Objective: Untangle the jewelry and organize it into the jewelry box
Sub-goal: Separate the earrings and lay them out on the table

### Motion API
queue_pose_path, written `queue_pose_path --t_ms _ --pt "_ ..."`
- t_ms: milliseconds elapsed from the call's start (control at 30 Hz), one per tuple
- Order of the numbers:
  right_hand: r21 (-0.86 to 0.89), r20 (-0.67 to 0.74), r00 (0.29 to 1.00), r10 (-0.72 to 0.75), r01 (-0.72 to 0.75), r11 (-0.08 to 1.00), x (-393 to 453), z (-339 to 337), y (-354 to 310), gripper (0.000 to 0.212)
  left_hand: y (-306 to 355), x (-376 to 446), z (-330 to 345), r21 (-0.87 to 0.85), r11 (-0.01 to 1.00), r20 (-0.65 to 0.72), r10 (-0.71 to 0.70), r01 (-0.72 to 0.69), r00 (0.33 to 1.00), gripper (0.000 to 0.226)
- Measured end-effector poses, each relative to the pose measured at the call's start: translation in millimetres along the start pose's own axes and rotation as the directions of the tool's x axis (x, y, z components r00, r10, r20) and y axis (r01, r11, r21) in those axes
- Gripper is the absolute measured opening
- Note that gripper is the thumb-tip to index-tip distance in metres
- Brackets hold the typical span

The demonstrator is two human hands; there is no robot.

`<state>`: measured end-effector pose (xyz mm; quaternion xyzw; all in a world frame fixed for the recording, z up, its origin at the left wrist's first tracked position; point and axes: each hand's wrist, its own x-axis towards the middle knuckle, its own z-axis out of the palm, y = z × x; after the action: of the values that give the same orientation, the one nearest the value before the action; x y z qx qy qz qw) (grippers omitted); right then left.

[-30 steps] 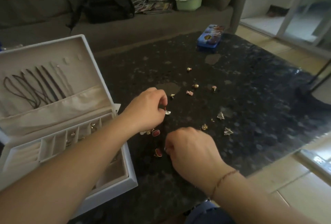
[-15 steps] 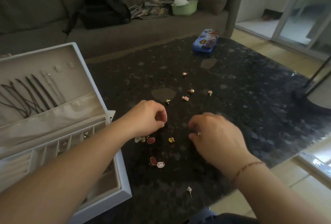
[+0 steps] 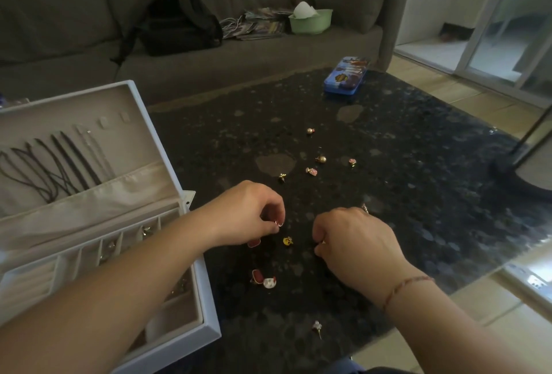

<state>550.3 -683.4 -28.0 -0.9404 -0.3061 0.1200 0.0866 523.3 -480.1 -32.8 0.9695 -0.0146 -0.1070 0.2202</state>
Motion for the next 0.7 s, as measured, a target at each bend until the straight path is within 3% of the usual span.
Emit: queue_pose_path --t_ms 133,300,500,700 --pt "0.096 0.026 0.999 0.026 -0.029 0.995 0 -6 8 0.023 -2 -1 -3 -0.02 1.0 -0.002 -0.003 0.003 1.0 0.022" --pt "0.275 -0.014 0.988 0.155 -0.145 0.95 0 -21 39 0.014 -3 3 -10 0.004 1.0 -0.043 0.01 -0.01 0.999 0.023" --pt "0.38 -0.083 0.943 0.323 -0.269 0.885 7 -22 81 0.029 -8 28 -15 -0.135 0.986 -0.156 -0.115 0.094 0.981 0.025" --pt "0.497 -0.068 0.929 0.363 -0.285 0.82 14 -21 100 0.044 -17 50 -19 -0.288 0.936 -0.131 -0.249 0.203 0.96 0.038"
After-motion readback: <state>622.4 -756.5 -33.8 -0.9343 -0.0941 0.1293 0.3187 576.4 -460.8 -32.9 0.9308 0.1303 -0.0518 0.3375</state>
